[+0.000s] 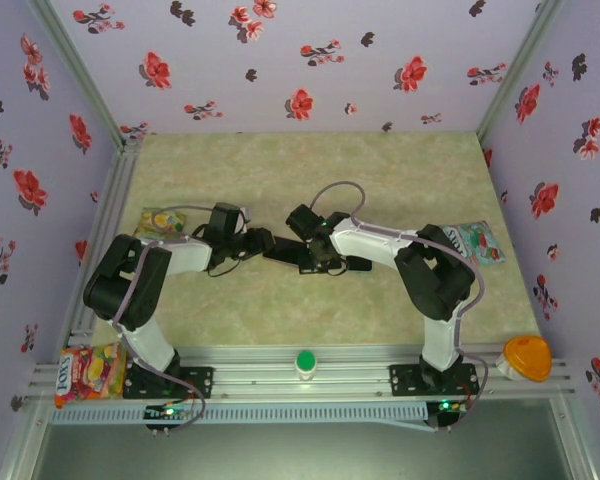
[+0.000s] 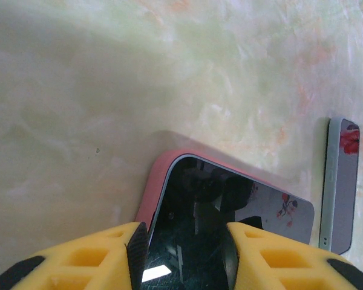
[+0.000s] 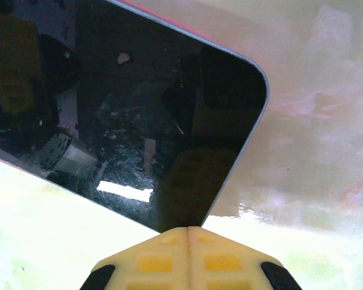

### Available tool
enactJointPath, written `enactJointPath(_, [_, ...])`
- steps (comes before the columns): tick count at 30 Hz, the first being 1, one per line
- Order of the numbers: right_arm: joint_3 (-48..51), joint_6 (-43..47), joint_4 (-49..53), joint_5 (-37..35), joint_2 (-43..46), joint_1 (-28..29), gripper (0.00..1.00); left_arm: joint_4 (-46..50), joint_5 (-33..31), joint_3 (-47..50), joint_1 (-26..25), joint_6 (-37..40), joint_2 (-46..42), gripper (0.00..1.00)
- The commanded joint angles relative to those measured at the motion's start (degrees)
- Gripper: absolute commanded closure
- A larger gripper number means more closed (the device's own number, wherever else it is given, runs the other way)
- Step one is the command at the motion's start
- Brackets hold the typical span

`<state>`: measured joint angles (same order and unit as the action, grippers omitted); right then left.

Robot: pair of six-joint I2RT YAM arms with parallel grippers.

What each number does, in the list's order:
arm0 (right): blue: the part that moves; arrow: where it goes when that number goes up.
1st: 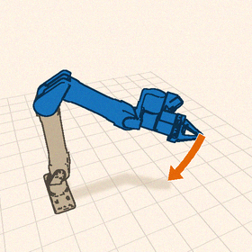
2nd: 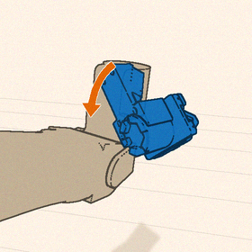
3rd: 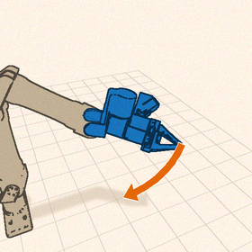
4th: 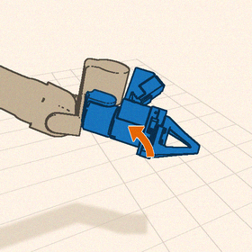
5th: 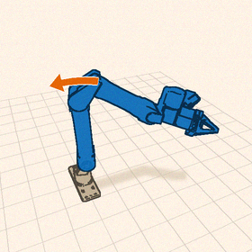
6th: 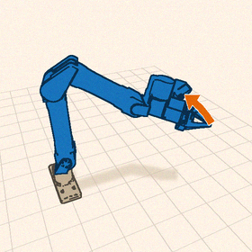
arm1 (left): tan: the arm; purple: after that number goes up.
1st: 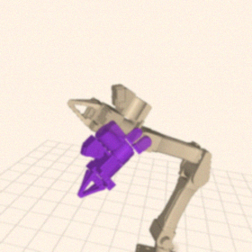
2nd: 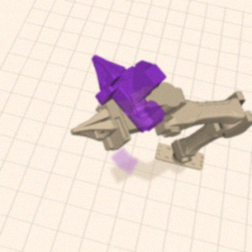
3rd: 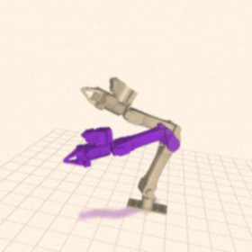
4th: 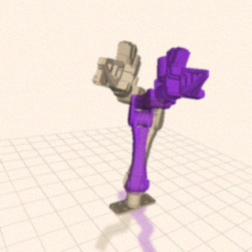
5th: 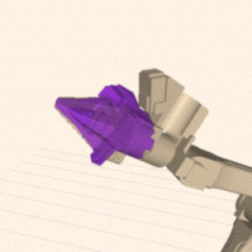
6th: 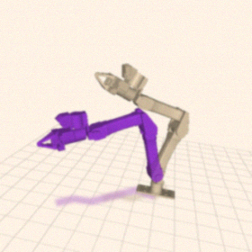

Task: Put the phone into the phone case

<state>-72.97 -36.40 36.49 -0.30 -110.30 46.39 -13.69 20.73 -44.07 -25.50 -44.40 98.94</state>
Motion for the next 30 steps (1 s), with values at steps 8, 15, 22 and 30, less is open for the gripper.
enactJointPath(8, [6.39,0.17,-6.36,1.96,-15.74,0.50,1.00,2.00,0.53,1.18,-1.12,-0.12,0.12,0.58])
enactJointPath(15, [7.15,-0.22,-7.82,2.99,-16.49,0.51,1.00,2.86,0.36,0.91,-1.08,-0.02,0.12,0.58])
enactJointPath(22, [7.95,-0.69,-10.05,4.34,-17.67,0.47,1.00,4.49,0.03,0.50,-1.09,0.10,-0.21,0.58])
enactJointPath(30, [9.12,-1.13,-12.78,5.65,-18.63,0.47,1.00,8.49,-1.22,-0.63,-1.07,1.29,-1.22,0.58])
